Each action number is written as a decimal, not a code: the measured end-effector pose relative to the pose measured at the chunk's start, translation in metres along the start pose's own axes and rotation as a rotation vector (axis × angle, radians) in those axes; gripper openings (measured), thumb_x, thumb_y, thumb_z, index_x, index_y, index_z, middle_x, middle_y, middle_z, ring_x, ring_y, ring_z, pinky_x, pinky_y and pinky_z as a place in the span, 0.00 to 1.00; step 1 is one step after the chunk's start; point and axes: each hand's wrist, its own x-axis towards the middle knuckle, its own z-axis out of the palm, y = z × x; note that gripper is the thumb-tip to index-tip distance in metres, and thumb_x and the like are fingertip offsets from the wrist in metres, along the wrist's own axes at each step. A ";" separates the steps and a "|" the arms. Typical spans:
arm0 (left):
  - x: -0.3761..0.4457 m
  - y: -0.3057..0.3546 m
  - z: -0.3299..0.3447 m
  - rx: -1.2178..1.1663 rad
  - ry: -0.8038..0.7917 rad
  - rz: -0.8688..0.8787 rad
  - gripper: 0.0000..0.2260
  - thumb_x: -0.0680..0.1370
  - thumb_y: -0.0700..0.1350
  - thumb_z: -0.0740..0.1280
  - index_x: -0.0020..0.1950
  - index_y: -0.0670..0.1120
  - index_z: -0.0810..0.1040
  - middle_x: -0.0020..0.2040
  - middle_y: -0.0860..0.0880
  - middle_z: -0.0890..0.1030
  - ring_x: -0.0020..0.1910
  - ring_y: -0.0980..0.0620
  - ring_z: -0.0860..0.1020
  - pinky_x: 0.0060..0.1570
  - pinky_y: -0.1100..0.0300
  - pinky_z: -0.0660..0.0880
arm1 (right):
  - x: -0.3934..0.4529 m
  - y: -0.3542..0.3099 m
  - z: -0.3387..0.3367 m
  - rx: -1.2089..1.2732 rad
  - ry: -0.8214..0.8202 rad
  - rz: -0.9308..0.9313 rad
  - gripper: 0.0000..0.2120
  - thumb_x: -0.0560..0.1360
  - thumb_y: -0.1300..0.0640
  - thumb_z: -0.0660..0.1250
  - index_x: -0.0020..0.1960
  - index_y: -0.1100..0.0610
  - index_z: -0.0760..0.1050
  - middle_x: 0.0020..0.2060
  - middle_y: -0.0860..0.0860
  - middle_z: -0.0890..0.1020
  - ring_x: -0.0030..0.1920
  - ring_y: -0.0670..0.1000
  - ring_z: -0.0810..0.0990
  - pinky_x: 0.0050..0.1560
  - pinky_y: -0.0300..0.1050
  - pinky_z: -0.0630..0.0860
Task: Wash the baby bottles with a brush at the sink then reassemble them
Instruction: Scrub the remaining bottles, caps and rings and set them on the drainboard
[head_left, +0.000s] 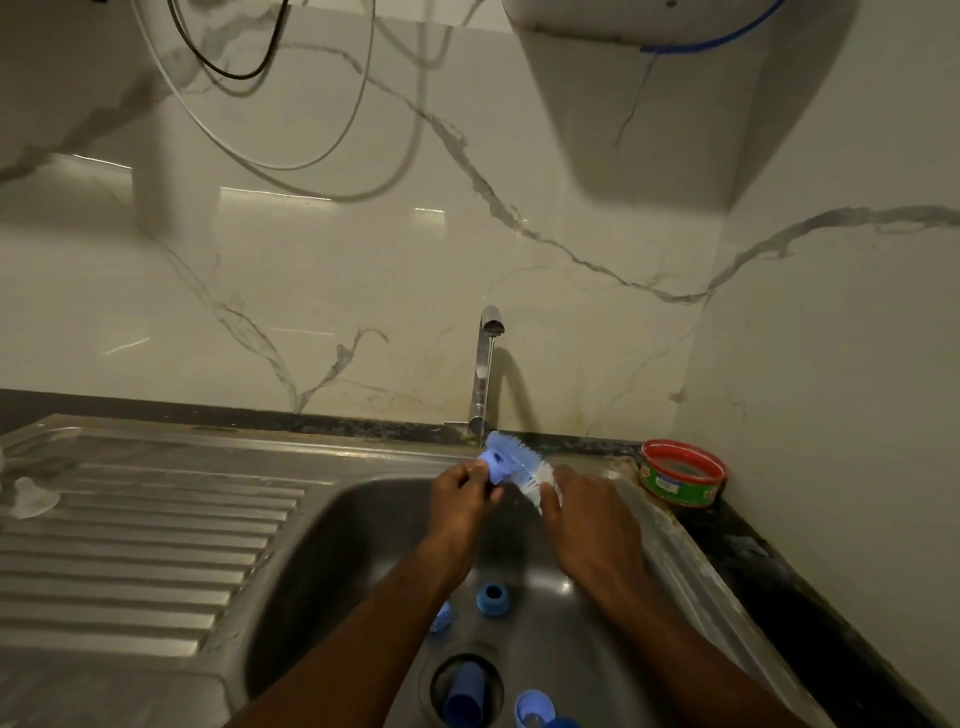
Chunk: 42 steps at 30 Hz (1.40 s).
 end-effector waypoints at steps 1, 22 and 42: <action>0.004 -0.003 -0.004 0.024 0.023 -0.001 0.06 0.81 0.45 0.69 0.57 0.48 0.81 0.53 0.45 0.84 0.51 0.50 0.83 0.43 0.62 0.78 | -0.003 0.000 0.002 0.004 -0.017 -0.022 0.18 0.85 0.47 0.58 0.72 0.53 0.70 0.65 0.52 0.78 0.62 0.50 0.77 0.62 0.43 0.72; -0.001 -0.004 -0.016 0.267 0.190 0.155 0.04 0.80 0.47 0.70 0.47 0.48 0.83 0.45 0.49 0.85 0.47 0.52 0.83 0.51 0.54 0.82 | 0.001 -0.025 0.002 -0.041 -0.197 0.021 0.26 0.81 0.48 0.67 0.75 0.52 0.64 0.70 0.55 0.71 0.67 0.54 0.74 0.66 0.50 0.71; -0.007 -0.002 -0.008 0.596 -0.086 0.311 0.06 0.79 0.45 0.70 0.46 0.45 0.84 0.41 0.50 0.85 0.41 0.57 0.83 0.49 0.57 0.82 | 0.018 -0.032 -0.007 0.132 -0.282 0.268 0.29 0.82 0.47 0.63 0.77 0.61 0.61 0.74 0.60 0.66 0.74 0.58 0.66 0.74 0.52 0.61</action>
